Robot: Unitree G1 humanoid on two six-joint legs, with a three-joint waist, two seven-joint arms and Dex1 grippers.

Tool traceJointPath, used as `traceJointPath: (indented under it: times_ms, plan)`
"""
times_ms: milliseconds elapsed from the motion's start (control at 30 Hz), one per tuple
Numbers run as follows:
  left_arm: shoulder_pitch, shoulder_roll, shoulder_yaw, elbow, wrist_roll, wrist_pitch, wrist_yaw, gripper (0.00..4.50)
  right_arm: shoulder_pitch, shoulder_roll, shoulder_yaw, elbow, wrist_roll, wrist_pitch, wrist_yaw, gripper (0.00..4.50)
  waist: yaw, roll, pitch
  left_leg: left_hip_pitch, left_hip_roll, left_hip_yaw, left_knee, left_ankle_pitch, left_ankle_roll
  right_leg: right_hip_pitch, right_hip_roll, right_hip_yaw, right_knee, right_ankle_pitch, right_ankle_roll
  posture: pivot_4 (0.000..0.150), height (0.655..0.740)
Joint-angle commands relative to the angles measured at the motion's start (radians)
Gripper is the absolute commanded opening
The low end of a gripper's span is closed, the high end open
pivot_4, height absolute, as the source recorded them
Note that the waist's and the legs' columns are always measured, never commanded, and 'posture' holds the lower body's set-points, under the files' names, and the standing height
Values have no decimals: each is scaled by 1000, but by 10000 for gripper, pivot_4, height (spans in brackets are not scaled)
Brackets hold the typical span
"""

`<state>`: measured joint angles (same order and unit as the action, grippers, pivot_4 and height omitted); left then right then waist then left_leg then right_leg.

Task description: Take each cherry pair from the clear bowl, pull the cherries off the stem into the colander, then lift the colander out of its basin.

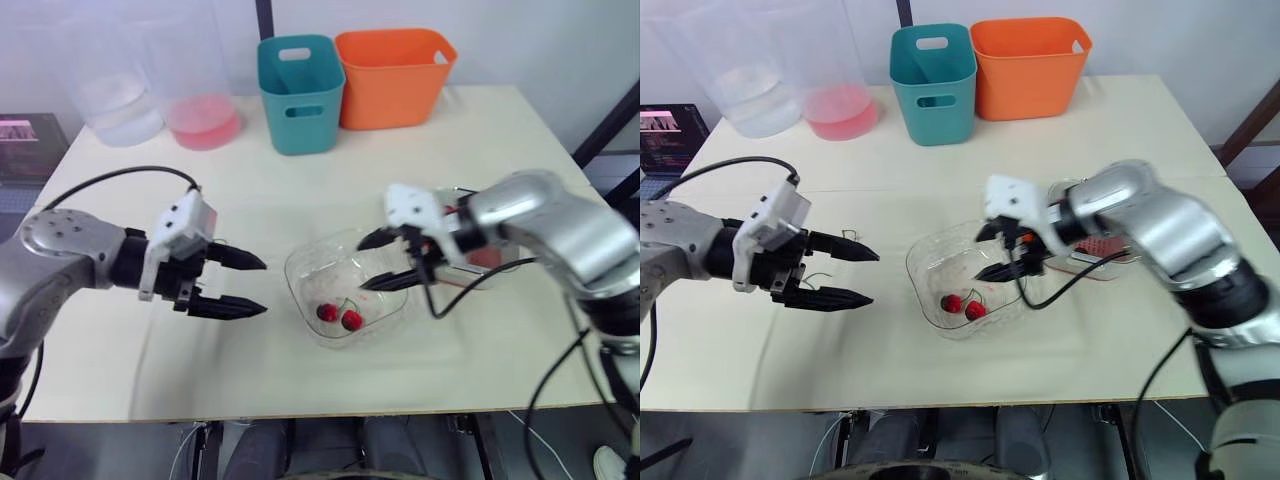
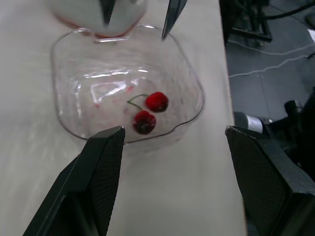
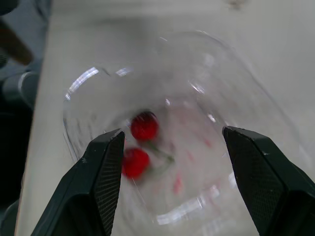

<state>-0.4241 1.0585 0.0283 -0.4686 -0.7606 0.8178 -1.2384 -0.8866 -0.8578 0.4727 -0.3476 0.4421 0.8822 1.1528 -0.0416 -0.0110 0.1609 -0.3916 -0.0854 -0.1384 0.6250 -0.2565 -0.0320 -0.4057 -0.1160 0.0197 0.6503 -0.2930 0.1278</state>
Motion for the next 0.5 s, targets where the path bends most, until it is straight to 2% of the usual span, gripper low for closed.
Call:
traceJointPath:
  times_ms: [33, 500]
  plan:
    - [22, 23, 3, -20, 28, -36, -18, 34088, -17, 48, 71, 29, -103, -30, -28, 34311, 6, 0, 0, 0, -1, -1, 0, 0, 0, 0, -1, 0, 0, 0, 0, 1500, 7400]
    - [48, 24, 27, -41, 32, -44, 16, 34088, 10, 165, 205, 95, -205, 16, -10, 34311, 2, 0, 0, -1, -3, -1, 2, 0, -1, 1, -2, 0, 0, 0, 0, 1500, 7400]
